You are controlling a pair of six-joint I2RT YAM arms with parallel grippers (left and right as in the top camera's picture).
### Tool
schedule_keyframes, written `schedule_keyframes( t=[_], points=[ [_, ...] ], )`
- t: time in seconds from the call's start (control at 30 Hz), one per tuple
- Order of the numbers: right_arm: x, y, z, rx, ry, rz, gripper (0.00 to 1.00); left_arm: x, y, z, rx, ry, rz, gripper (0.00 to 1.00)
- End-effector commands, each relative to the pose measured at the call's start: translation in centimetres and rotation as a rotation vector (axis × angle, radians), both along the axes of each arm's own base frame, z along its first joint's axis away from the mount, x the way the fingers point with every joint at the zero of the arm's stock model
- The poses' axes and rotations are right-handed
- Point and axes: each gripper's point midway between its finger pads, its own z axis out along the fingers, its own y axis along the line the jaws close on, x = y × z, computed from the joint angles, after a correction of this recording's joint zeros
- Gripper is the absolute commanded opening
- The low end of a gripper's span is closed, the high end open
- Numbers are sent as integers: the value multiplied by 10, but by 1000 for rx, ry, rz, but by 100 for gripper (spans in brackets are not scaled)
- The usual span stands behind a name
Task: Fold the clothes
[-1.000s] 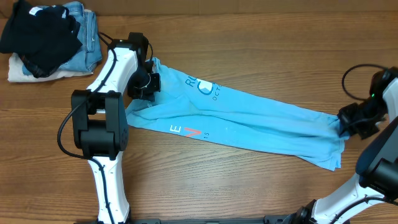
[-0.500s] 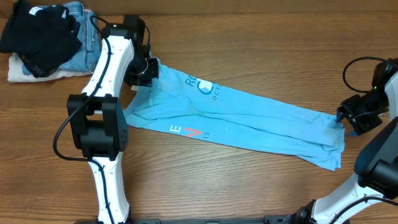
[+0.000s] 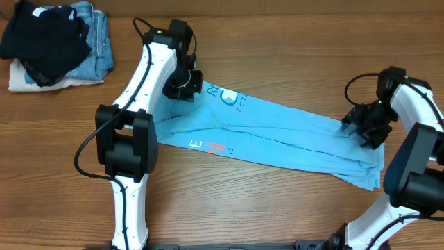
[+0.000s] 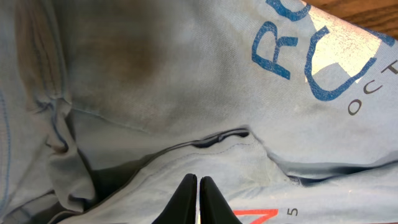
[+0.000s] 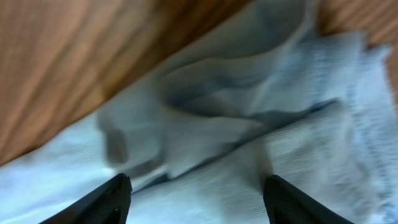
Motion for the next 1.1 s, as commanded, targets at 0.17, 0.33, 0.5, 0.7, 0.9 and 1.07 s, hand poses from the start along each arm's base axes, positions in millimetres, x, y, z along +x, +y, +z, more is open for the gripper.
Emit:
schedule_keyframes(
  t=[0.17,0.33,0.5,0.7,0.9,1.07],
  points=[
    [8,-26,0,-55,-63,60,69,5,4,-15,3,12,14,7],
    [20,-25,0,-43,-116,123,52,5,4,-18,4,14,5,7],
    [20,-26,0,-44,-118,138,36,6,4,-18,4,14,6,7],
    [15,-24,-9,-40,-110,138,36,5,4,-18,3,14,3,8],
    [8,-20,-23,-32,-109,137,23,4,4,-18,4,17,-7,8],
    [9,-27,-18,-62,-99,124,4,4,4,-18,4,18,-12,8]
  ],
)
